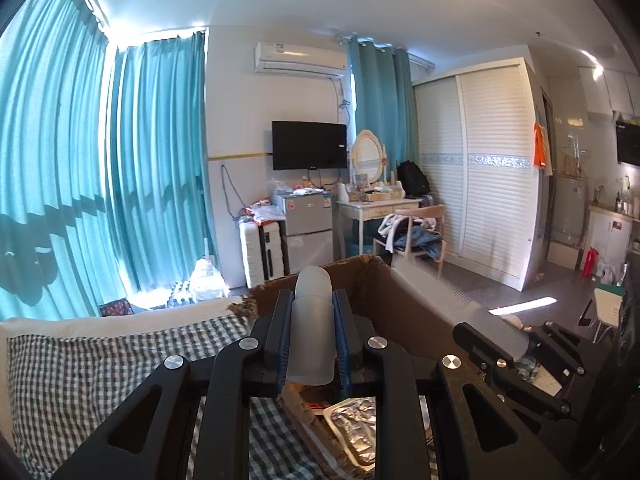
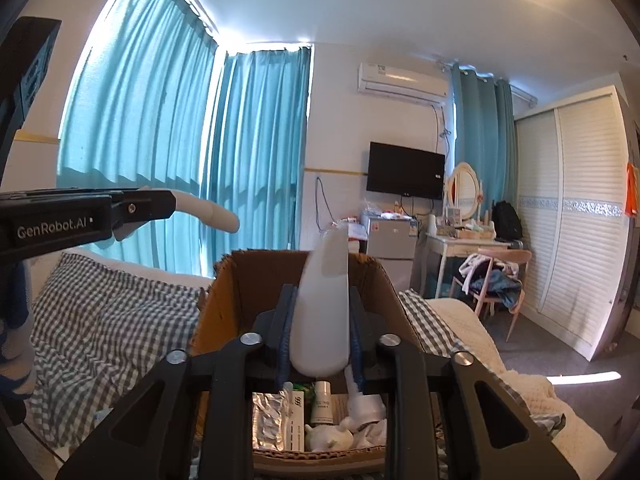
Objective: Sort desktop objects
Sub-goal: 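Carry the white tube and white comb over the cardboard box with both grippers, then open both grippers to drop the tube and comb into the box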
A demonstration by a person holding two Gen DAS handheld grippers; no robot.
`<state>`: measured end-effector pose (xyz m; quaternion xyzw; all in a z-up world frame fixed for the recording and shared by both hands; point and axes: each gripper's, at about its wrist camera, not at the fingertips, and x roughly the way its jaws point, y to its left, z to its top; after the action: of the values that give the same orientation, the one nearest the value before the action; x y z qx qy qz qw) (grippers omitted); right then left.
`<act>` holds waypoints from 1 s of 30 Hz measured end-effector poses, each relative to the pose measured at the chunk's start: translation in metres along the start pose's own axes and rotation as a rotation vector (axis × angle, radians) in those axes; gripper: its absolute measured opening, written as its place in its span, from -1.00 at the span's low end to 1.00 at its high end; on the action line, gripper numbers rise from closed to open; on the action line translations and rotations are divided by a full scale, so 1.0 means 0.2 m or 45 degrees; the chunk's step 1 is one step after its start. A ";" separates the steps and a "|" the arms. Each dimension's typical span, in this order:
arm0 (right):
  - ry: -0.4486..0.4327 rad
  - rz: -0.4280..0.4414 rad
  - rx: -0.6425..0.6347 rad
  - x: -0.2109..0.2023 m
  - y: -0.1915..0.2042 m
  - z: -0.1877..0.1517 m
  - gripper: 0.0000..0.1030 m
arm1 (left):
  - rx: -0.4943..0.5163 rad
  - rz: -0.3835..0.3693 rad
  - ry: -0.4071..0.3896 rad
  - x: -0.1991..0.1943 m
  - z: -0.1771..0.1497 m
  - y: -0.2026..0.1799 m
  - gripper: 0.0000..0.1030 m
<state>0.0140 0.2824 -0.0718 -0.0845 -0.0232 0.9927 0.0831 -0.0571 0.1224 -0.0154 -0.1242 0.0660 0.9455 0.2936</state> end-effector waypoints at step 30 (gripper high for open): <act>0.456 0.048 0.152 0.45 -0.10 -0.31 -0.77 | -0.064 -0.115 0.411 0.68 -0.34 -0.06 -0.45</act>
<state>-0.0588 0.3191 -0.1463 -0.2552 0.0524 0.9628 0.0721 -0.1447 0.1925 -0.1188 -0.2845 0.0831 0.9005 0.3182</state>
